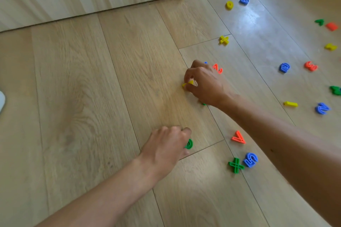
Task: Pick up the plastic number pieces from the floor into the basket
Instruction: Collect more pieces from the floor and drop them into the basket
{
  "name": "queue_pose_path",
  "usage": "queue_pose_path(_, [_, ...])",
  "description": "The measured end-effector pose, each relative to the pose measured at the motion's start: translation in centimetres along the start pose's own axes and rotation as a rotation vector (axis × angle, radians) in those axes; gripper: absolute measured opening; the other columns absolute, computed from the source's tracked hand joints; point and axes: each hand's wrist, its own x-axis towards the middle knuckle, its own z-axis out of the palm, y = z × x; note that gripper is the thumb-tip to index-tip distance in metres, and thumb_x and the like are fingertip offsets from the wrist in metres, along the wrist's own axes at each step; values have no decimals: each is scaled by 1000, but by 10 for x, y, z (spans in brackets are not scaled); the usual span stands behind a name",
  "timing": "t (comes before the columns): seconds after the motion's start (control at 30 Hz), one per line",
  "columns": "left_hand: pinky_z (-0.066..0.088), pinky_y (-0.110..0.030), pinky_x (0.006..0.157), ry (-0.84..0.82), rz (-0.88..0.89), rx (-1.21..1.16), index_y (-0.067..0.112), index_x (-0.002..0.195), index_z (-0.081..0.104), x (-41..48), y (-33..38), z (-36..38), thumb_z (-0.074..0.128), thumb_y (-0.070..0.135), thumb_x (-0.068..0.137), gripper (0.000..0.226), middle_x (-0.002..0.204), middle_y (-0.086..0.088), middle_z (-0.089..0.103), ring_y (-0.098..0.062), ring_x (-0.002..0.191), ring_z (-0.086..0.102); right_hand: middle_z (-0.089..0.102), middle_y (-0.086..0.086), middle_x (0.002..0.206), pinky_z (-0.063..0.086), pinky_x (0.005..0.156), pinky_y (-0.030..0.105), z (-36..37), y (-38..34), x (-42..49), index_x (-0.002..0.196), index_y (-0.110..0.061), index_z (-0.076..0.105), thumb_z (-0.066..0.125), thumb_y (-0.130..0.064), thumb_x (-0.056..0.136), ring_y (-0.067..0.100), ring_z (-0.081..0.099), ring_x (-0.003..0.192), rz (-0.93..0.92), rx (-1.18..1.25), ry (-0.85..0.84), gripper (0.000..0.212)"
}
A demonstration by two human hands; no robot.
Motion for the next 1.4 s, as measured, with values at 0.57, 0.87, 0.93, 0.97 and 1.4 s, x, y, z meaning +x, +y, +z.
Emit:
queue_pose_path(0.57, [14, -24, 44, -194, -417, -1787, 6, 90, 56, -25, -1, -9, 39, 23, 73, 29, 77, -18, 58, -14, 49, 34, 66, 2, 80, 52, 73, 35, -45, 4, -22, 84, -12, 69, 66, -16, 78, 17, 61, 76, 23, 69, 56, 8])
queue_pose_path(0.87, [16, -26, 46, -137, -494, -1747, 7, 89, 57, -26, 10, -3, 38, 35, 92, 34, 81, -13, 57, -13, 53, 39, 52, -6, 98, 36, 73, 23, -15, 25, -49, 103, -19, 68, 66, -26, 92, 12, 54, 90, 27, -26, -47, 13])
queue_pose_path(0.93, [18, -24, 45, -118, -538, -1756, 8, 88, 57, -26, 13, -1, 36, 36, 95, 35, 80, -12, 57, -12, 53, 39, 50, -8, 101, 37, 71, 26, -10, 28, -52, 109, -23, 65, 68, -38, 89, 12, 52, 91, 37, -15, -7, 25])
queue_pose_path(0.97, [19, -23, 44, -109, -560, -1760, 9, 88, 57, -27, 14, -1, 36, 36, 95, 36, 80, -12, 57, -12, 53, 39, 50, -7, 103, 39, 69, 28, -9, 29, -53, 112, -25, 63, 69, -44, 86, 12, 51, 91, 28, -19, -5, 32])
queue_pose_path(1.4, [43, -24, 44, -63, -779, -2068, 7, 96, 67, -18, 29, -5, 39, 50, 96, 52, 81, -12, 63, -19, 63, 56, 67, -13, 93, 51, 69, 18, -58, -46, -99, 107, -26, 72, 77, -39, 80, 7, 64, 87, -99, 408, -20, 31])
